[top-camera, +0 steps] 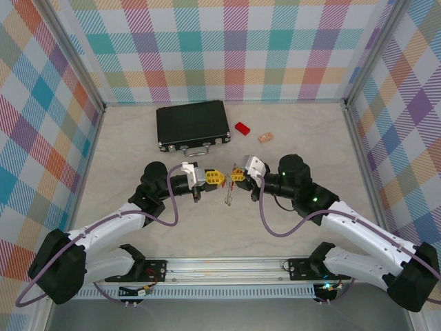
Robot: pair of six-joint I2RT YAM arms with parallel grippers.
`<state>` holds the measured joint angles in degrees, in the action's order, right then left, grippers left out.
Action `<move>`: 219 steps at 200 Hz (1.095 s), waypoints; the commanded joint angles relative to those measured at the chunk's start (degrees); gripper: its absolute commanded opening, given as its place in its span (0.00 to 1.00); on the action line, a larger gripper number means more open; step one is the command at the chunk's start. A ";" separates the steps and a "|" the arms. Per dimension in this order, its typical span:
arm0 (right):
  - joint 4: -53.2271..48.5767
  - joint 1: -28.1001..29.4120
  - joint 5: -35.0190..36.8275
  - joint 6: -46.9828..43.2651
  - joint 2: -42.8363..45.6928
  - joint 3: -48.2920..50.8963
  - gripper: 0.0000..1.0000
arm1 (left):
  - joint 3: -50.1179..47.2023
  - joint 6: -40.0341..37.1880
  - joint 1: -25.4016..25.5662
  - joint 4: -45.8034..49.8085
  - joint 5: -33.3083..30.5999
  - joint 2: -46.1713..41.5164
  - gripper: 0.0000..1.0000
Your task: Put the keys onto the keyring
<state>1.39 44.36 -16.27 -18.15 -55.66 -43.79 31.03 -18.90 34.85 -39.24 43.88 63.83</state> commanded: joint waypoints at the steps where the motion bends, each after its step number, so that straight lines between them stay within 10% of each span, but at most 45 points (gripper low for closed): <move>1: 1.60 0.64 -0.68 -1.27 0.90 0.54 0.00 | 0.35 0.26 0.34 -2.00 0.99 -0.82 0.00; 219: 2.34 1.11 -0.95 0.05 0.59 0.41 0.00 | 0.84 0.52 0.33 -1.03 1.30 -0.23 0.00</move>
<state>1.41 45.04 -15.66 -18.50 -55.18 -43.13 31.00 -18.87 34.85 -39.29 43.13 63.31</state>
